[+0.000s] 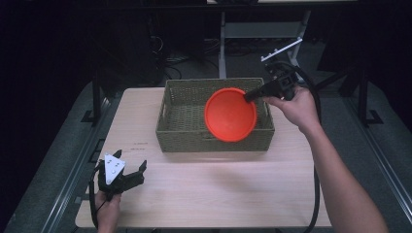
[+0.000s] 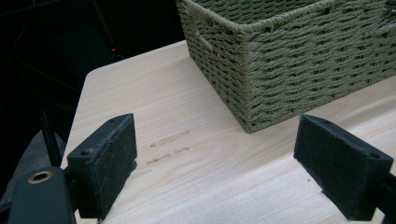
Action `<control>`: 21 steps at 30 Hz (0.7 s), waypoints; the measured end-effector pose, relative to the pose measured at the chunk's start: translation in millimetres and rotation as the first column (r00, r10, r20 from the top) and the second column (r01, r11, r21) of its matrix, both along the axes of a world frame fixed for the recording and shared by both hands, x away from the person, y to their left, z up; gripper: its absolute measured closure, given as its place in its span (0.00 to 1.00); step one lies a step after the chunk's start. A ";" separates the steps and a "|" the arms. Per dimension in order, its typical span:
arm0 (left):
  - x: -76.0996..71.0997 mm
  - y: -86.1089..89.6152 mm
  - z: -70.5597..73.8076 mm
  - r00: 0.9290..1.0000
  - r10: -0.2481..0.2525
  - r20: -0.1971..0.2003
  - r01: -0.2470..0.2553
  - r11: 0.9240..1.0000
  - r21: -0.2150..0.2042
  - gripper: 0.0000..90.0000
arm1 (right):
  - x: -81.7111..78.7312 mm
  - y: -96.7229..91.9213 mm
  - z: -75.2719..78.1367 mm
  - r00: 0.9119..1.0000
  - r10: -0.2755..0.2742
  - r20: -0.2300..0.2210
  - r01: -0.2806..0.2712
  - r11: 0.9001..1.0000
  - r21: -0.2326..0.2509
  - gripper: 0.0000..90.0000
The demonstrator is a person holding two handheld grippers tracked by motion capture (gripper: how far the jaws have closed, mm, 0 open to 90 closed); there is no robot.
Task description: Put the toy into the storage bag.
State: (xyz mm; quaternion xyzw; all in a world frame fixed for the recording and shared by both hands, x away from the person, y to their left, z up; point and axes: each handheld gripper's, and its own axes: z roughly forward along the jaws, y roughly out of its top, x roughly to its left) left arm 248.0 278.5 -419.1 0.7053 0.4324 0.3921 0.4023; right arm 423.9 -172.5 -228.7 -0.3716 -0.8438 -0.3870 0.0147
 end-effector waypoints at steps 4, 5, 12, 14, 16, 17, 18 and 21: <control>-0.4 0.5 0.5 1.000 -0.001 -0.002 0.001 1.000 0.003 0.14 | 3.5 1.9 1.7 1.000 -0.009 0.005 0.009 1.000 -0.001 0.91; -0.3 0.7 0.5 1.000 -0.001 -0.003 0.001 1.000 0.005 0.14 | 4.5 2.2 2.0 1.000 -0.013 0.003 0.013 1.000 0.004 0.91; -0.2 0.8 0.4 1.000 -0.003 -0.002 0.003 1.000 0.003 0.14 | 12.1 3.7 4.4 1.000 -0.031 0.002 0.031 1.000 0.007 0.91; -0.3 1.0 0.5 1.000 -0.003 -0.002 0.003 1.000 0.003 0.14 | 15.5 4.3 6.0 0.999 -0.040 0.003 0.040 0.999 0.008 0.91; -0.3 1.1 0.7 1.000 -0.003 -0.003 0.003 1.000 0.002 0.14 | 16.7 4.6 6.6 0.999 -0.042 0.002 0.042 0.999 0.009 0.91; -0.4 1.0 0.7 1.000 -0.002 -0.002 0.002 1.000 0.001 0.14 | 17.9 5.0 7.0 0.999 -0.044 0.003 0.044 0.999 0.009 0.91; -0.4 1.0 0.7 1.000 -0.003 -0.002 0.003 1.000 0.001 0.14 | 20.2 6.0 8.2 0.999 -0.046 0.001 0.046 0.999 0.010 0.91; -0.6 1.0 0.9 1.000 -0.003 -0.005 0.003 1.000 0.001 0.14 | 23.4 7.3 10.0 0.998 -0.055 -0.003 0.055 0.998 0.011 0.91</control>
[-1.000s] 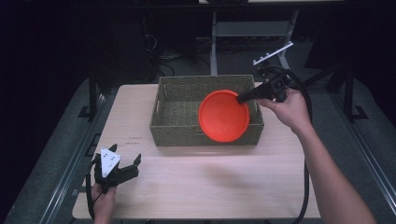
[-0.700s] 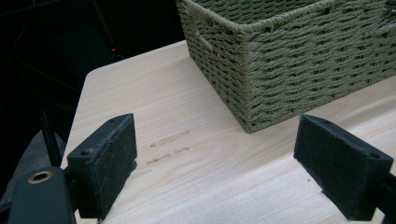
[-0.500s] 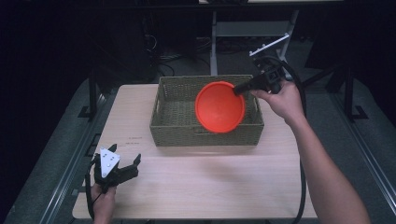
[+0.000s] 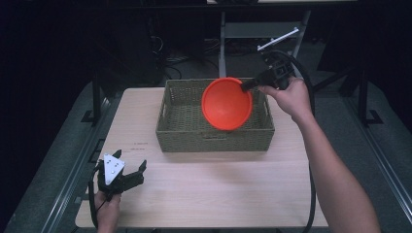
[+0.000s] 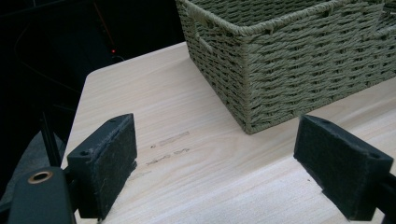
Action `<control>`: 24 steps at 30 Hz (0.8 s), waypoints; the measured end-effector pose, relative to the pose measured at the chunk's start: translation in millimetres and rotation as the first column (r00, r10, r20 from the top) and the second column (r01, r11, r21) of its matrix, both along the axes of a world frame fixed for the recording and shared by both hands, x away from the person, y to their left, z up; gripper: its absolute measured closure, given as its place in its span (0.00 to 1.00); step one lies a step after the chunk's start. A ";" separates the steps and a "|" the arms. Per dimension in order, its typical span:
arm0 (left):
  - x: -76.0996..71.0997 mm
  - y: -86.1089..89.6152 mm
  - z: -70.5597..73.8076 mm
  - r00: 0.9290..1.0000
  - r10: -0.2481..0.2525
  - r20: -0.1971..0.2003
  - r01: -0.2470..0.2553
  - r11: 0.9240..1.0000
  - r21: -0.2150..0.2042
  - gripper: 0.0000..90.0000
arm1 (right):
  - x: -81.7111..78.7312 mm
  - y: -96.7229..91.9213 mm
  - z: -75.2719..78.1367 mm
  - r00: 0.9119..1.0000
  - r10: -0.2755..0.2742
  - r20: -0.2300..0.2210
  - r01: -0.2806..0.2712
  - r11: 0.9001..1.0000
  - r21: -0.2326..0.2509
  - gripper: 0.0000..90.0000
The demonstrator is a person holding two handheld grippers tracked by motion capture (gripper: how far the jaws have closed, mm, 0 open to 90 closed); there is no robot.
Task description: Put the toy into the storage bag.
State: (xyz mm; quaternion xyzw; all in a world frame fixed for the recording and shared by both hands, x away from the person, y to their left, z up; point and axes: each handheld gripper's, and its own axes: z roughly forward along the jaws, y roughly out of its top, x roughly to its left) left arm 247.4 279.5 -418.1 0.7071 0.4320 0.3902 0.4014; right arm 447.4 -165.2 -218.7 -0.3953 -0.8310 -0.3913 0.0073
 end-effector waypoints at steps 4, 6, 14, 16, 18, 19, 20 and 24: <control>0.3 0.2 -0.1 1.000 -0.001 0.003 0.001 1.000 -0.001 0.14 | 4.0 2.3 3.1 1.000 -0.004 0.003 0.004 1.000 -0.005 0.91; 0.4 0.4 -0.2 1.000 0.000 0.005 0.000 1.000 -0.001 0.14 | 5.1 2.7 4.1 1.000 -0.007 0.002 0.007 1.000 -0.007 0.91; 0.0 -0.4 -0.3 1.000 0.003 0.004 -0.003 1.000 -0.006 0.14 | 15.8 6.6 8.3 1.000 -0.026 0.002 0.026 1.000 -0.014 0.91; -0.1 -0.5 -0.1 1.000 0.003 0.001 -0.003 1.000 0.005 0.14 | 18.8 8.0 8.1 0.999 -0.032 0.000 0.032 0.999 -0.013 0.91; -0.2 -0.7 0.0 1.000 0.003 0.003 -0.003 1.000 0.005 0.14 | 22.0 9.7 8.1 0.999 -0.035 -0.001 0.035 0.999 -0.019 0.91; -0.1 -0.8 -0.1 1.000 0.003 0.003 -0.003 1.000 0.004 0.14 | 23.1 10.3 7.8 0.999 -0.036 0.000 0.036 0.999 -0.018 0.91; 0.0 -0.7 -0.1 1.000 0.003 0.002 -0.003 1.000 0.002 0.14 | 24.4 11.1 7.4 0.999 -0.042 -0.004 0.042 0.999 -0.015 0.91; 0.6 -1.6 -0.2 1.000 0.001 0.005 -0.001 1.000 0.001 0.14 | 32.2 12.9 1.4 0.998 -0.053 -0.013 0.053 0.998 -0.017 0.91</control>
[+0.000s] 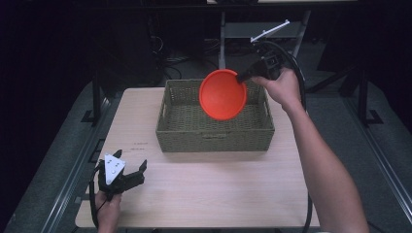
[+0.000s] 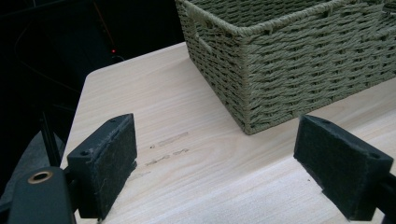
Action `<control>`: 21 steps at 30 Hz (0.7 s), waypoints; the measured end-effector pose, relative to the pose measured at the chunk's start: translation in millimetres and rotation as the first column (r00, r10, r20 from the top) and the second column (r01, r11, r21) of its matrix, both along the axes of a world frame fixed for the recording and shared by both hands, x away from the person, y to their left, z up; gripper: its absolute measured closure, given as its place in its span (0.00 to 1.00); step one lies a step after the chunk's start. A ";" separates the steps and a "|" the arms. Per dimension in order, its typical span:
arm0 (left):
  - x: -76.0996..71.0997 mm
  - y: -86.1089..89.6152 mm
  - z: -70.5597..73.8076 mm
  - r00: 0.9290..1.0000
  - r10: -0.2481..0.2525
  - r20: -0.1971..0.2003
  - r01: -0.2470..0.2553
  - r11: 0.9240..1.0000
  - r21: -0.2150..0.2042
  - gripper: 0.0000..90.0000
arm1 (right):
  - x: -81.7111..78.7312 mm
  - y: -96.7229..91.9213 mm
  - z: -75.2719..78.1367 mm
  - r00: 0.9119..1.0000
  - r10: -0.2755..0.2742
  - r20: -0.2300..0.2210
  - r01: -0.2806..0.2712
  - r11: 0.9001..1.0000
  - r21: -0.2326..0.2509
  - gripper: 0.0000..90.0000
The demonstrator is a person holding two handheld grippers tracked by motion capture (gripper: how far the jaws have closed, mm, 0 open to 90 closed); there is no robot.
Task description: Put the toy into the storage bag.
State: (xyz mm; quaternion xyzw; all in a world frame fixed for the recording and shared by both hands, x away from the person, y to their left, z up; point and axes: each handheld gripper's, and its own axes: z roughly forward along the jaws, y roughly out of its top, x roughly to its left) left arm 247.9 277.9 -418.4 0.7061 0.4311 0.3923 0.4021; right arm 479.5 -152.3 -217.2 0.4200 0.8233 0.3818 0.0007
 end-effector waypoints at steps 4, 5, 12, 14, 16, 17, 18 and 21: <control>-0.2 -0.6 -0.3 1.000 -0.002 0.000 0.002 1.000 0.002 0.14 | 5.4 0.9 -4.9 1.000 -0.014 -0.009 0.014 1.000 -0.005 0.91; 0.2 0.0 -0.2 1.000 -0.002 0.002 0.002 1.000 0.004 0.14 | 8.4 0.7 -7.6 1.000 -0.020 -0.012 0.019 1.000 -0.002 0.91; 0.9 0.6 -0.3 1.000 0.000 -0.001 0.000 1.000 -0.006 0.14 | 16.6 -1.3 -14.5 0.999 -0.043 -0.023 0.043 0.999 0.000 0.91; 1.0 0.5 -0.4 1.000 -0.003 -0.001 0.003 1.000 -0.002 0.14 | 18.9 -1.8 -16.4 0.998 -0.050 -0.026 0.050 0.999 -0.001 0.91; 0.8 0.7 -0.6 1.000 -0.005 -0.003 0.005 1.000 -0.001 0.14 | 21.1 -1.7 -18.5 0.998 -0.055 -0.025 0.055 0.998 -0.005 0.91; 0.1 0.9 -0.4 1.000 -0.003 0.000 0.003 1.000 -0.006 0.14 | 22.6 -1.5 -19.7 0.998 -0.063 -0.028 0.063 0.998 -0.003 0.91; 0.1 0.9 -0.4 1.000 -0.003 0.000 0.003 1.000 -0.006 0.14 | 23.5 -1.7 -20.7 0.998 -0.064 -0.027 0.064 0.998 -0.002 0.91; -0.3 1.3 -0.2 1.000 -0.004 -0.002 0.004 1.000 -0.005 0.14 | 24.8 -1.7 -22.0 0.997 -0.067 -0.029 0.067 0.998 -0.003 0.91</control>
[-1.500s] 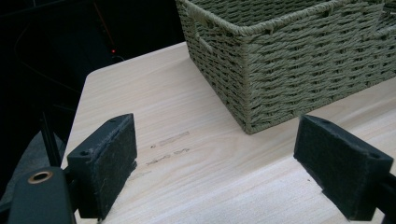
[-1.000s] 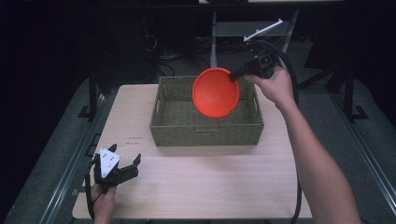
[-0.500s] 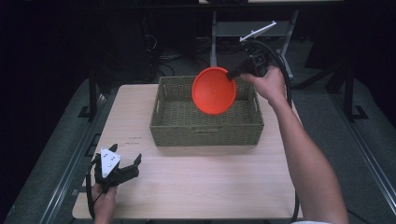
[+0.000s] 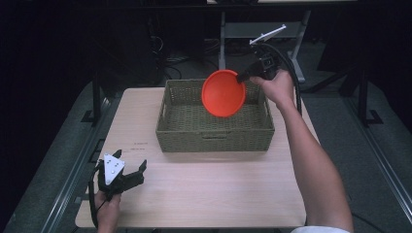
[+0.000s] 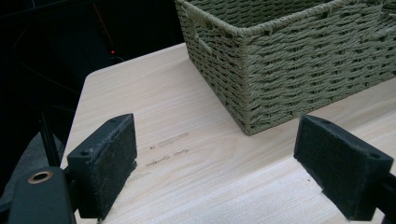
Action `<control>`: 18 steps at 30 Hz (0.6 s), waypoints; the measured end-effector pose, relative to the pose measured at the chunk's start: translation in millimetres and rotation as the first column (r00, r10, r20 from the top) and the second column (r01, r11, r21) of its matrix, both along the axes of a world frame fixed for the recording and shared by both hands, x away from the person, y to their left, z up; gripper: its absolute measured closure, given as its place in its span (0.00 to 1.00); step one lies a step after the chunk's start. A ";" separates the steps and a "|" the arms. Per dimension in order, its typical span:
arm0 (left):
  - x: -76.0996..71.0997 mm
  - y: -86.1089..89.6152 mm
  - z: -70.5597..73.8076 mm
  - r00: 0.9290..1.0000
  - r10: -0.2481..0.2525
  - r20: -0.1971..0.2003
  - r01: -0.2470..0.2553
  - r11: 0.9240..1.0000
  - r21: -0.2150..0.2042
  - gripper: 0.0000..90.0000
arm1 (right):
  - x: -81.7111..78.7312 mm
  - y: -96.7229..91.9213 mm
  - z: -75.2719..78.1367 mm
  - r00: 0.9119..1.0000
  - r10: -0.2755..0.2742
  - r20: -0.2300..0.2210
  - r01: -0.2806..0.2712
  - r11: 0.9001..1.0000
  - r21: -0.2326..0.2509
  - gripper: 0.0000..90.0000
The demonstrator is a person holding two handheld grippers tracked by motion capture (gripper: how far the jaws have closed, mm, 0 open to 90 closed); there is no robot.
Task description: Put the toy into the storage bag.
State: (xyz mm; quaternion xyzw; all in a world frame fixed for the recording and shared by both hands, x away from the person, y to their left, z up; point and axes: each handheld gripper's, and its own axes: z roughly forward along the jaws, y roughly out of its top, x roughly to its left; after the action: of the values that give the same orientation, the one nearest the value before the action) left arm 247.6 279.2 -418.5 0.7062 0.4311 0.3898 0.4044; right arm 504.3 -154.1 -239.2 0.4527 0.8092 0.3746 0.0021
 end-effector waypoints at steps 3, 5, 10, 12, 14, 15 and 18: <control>0.3 0.1 0.1 1.000 -0.001 -0.002 0.001 1.000 0.004 0.14 | 2.5 0.2 -2.2 1.000 -0.007 -0.005 0.007 1.000 -0.002 0.91; 0.6 0.0 0.0 1.000 -0.002 -0.001 0.002 1.000 0.005 0.14 | 4.6 0.3 -4.8 1.000 -0.009 -0.007 0.009 1.000 -0.003 0.91; 0.8 0.2 -0.2 1.000 -0.003 -0.002 0.003 1.000 0.006 0.14 | 10.5 -0.5 -18.9 0.999 -0.020 -0.026 0.020 1.000 0.001 0.91; 0.7 0.2 0.0 1.000 -0.003 -0.002 0.003 1.000 0.007 0.14 | 11.5 -0.7 -21.9 0.999 -0.024 -0.029 0.024 1.000 -0.001 0.91; 0.6 0.4 0.1 1.000 -0.004 -0.001 0.004 1.000 0.008 0.14 | 14.4 -0.8 -29.6 0.999 -0.034 -0.040 0.033 0.999 -0.013 0.91; 0.6 0.5 0.2 1.000 -0.004 -0.002 0.004 1.000 0.008 0.14 | 14.4 -0.8 -29.6 0.999 -0.034 -0.040 0.033 0.999 -0.013 0.91; 0.7 0.0 0.0 1.000 -0.003 -0.004 0.003 1.000 0.003 0.14 | 17.5 -1.7 -37.0 0.998 -0.043 -0.051 0.042 0.999 -0.012 0.91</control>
State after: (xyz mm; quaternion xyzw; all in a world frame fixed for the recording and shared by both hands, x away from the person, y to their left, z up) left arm 248.3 279.2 -418.6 0.7082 0.4300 0.3885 0.4032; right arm 521.8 -155.7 -276.3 0.4793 0.8011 0.3584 -0.0085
